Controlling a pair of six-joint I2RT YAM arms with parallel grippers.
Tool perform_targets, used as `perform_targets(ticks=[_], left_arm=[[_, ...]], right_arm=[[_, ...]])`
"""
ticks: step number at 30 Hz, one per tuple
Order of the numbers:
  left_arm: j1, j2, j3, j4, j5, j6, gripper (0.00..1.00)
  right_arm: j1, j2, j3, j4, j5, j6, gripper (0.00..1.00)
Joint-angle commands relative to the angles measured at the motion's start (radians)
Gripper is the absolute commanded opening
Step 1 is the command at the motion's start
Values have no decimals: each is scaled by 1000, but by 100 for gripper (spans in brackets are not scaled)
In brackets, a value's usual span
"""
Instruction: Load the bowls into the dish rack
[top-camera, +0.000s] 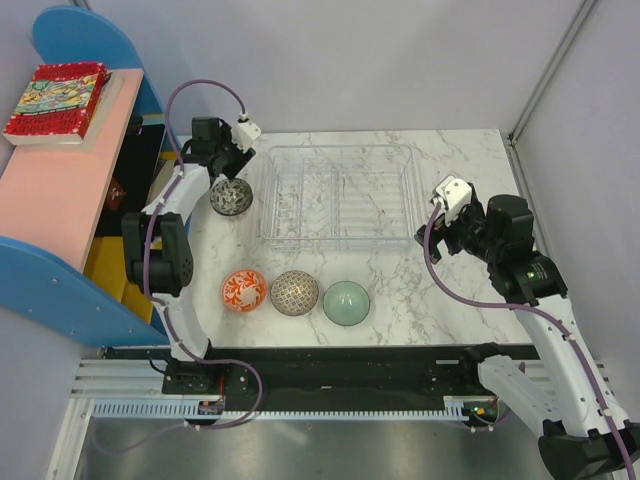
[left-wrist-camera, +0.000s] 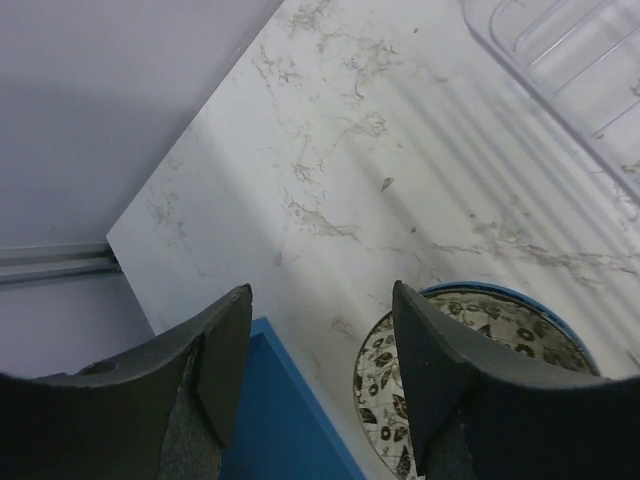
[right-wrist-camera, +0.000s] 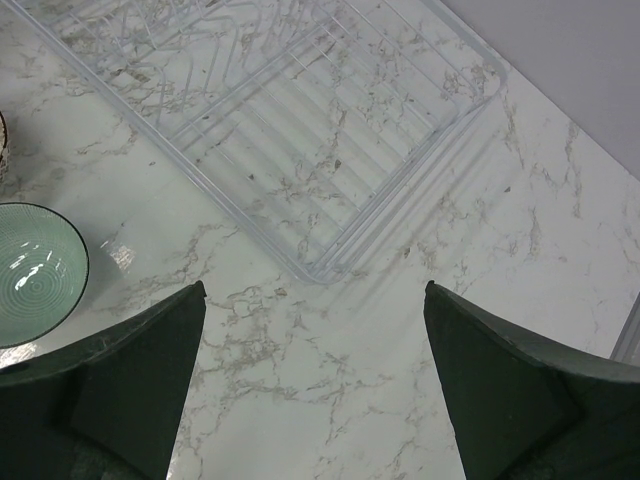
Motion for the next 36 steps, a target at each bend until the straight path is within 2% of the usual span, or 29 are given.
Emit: perform_targets(ticks=[1,4,7,11,17,25,31,36], left_arm=[[24,62,109,-106,-26,132,66],[42,90,129,-131,-55,156,66],[88,82,117,-158,-27,158,66],[143,-7,51,-190,65,176,66],[171,-100,-44,-214,97,204,66],[150,-136,-44,-215,252,181,68],[74,-119,-50,-243,218,271,68],[65,-214,-135,-373,229,317,68]], right_arm=[[4,-2,-7,28,5,-14,98],[4,-3,-8,29,8,-16,98],[4,-2,-10,29,6,-17,98],[4,9,-8,29,5,-17,97],[4,15,-7,26,2,-16,98],[10,28,0,28,5,-8,98],[10,23,0,28,8,-7,98],[10,17,-5,28,11,-11,98]])
